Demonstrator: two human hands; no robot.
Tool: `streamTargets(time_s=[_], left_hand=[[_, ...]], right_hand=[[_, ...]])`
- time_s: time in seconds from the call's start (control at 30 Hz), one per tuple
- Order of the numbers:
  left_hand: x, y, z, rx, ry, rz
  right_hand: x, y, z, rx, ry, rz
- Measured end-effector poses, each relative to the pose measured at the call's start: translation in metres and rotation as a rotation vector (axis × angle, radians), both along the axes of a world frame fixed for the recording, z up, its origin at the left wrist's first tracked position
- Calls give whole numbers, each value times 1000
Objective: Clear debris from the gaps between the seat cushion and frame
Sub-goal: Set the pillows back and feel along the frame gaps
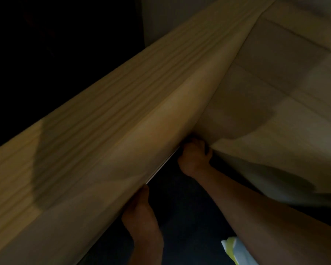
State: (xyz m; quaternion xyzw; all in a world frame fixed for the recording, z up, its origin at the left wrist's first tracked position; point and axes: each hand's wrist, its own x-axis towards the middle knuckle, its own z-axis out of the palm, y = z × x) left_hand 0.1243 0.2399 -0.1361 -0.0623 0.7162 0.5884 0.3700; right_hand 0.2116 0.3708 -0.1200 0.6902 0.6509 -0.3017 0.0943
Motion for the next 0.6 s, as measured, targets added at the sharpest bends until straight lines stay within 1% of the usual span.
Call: streamTargets(time_s=[0.1,0.23,0.3,0.4,0.5,0.6], left_hand=[[-1,-2,13,-37,-23,-38],[-2,0,20,-20,-139,-148],[-2,0,29,-49,-209,-81],[0,-3,41,-21,-295,37],[-3,-7,44,22,-352,35],[-14,-11,47,18,-398,73]], right_hand=[[0,-8,1,2,67,-11],[-8,-20,8,-26,191,-45],[-11,-25,11,-36,275,-88],[-18,-33,15,-50,368,-107],[-28,-41,20,-33,430,-160],[-34,-51,26,4,636,-314]])
